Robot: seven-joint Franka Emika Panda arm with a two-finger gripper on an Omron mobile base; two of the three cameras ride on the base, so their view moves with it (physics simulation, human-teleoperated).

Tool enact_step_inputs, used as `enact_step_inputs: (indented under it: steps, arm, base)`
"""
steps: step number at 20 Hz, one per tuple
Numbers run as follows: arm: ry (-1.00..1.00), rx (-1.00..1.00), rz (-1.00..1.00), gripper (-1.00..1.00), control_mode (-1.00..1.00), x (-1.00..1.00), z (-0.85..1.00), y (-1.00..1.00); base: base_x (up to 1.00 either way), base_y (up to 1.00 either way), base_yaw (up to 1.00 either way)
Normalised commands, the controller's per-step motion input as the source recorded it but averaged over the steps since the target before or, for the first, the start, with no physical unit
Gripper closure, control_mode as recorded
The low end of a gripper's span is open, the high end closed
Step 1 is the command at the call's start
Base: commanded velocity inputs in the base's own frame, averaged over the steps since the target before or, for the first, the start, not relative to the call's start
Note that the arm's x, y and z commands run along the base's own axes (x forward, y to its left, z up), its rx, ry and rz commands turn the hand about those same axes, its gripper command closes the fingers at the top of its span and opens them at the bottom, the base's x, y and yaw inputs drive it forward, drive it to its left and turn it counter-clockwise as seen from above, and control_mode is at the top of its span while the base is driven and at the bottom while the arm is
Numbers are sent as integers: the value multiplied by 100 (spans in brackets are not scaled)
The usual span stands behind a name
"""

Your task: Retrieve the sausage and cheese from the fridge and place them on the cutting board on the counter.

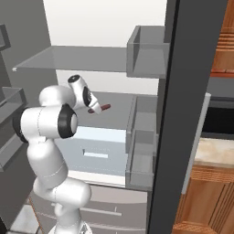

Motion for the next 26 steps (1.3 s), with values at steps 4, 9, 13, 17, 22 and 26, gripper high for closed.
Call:
enact_step_inputs:
  steps: [4,9,13,17,22,26]
  arm:
    - [1,0,-1,-100,-100,21,-27,0]
    - [0,0,0,100,-100,2,-64,0]
    - [-2,1,0,100,-100,0,-75,-4]
    - [0,4,0,100,-100,0,-24,-8]
    - [1,0,0,100,-100,0,-8,0]
    - [-1,0,0,100,-100,-16,-62,-12]
  base:
    - [0,0,0]
    - [0,0,0]
    - [0,0,0]
    - [0,0,0]
    - [0,0,0]
    - [0,0,0]
